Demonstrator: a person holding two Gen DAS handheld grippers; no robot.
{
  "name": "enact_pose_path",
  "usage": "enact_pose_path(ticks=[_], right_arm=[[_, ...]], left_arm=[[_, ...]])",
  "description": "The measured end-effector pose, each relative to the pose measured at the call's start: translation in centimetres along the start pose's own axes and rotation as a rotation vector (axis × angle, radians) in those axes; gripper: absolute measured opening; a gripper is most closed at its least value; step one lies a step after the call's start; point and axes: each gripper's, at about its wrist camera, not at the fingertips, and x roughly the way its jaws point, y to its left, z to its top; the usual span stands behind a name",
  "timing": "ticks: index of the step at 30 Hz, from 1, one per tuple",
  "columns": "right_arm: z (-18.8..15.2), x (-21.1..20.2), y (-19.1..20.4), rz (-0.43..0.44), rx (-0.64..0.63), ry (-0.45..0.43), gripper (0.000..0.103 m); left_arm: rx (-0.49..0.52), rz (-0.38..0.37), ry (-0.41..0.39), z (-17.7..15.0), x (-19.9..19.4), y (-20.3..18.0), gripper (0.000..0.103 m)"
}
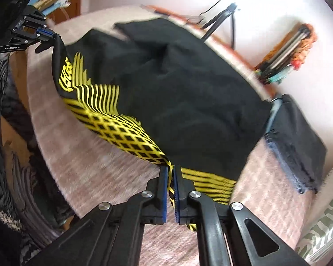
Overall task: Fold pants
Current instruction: 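Lift the leg hems with both tools and fold them over toward the waistband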
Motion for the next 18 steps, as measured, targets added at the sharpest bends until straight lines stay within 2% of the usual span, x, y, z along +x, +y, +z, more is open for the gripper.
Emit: enact_pose_path(ticks=[7,18], right_arm=[[3.5,-1.7,-3.3,-0.088,0.022,-0.062,0.000],[11.4,0.9,-8.7,-0.195,-0.002,-0.071,0.000]], left_arm=[[-0.047,0.052,-0.084,3.2,0.3,3.4,0.001],[-0.060,0.110,-0.129,8.5,3.7,8.6,0.001]])
